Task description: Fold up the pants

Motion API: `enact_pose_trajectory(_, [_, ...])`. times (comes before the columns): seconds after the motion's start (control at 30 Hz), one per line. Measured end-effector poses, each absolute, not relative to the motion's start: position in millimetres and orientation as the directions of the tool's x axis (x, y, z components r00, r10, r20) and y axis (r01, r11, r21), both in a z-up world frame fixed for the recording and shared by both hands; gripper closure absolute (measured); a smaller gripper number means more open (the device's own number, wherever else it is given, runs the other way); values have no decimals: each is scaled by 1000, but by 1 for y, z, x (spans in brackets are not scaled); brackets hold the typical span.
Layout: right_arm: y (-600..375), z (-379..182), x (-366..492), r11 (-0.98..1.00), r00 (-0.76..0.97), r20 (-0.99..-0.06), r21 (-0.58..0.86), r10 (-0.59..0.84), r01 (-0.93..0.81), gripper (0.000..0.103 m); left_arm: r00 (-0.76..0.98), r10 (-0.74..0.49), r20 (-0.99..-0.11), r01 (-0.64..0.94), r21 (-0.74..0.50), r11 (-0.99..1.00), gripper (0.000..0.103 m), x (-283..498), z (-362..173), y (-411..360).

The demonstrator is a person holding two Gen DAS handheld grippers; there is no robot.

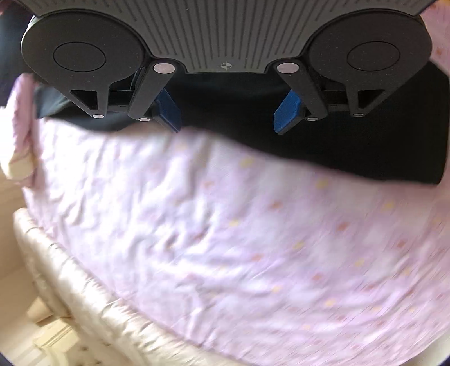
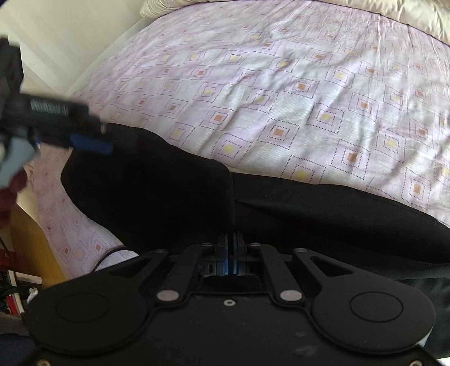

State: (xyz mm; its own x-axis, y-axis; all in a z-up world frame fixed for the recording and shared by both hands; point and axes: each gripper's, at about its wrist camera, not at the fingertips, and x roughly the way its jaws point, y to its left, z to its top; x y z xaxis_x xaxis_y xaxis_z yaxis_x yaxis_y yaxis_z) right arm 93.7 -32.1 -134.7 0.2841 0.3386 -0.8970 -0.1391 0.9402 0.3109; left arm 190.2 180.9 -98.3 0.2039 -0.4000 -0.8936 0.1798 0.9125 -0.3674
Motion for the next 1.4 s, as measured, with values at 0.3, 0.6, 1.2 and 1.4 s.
enact_pose_trajectory(0.3, [-23, -135, 90, 949, 316, -901, 246, 298, -195, 98, 130, -312, -941, 124, -297, 947, 32, 208, -142, 132])
enact_pose_trajectory(0.6, [-36, -124, 94, 947, 350, -881, 280, 318, -154, 86, 144, -334, -931, 197, -304, 932, 32, 184, -132, 142])
enact_pose_trajectory(1.2, [-54, -173, 203, 815, 107, -820, 571, 561, 103, 64, 217, -381, -899, 286, -314, 905, 32, 166, -119, 151])
enact_pose_trajectory(1.4, [-57, -155, 189, 798, 196, -788, 601, 584, 38, 90, 165, -384, -909, 278, -331, 902, 32, 143, -120, 159])
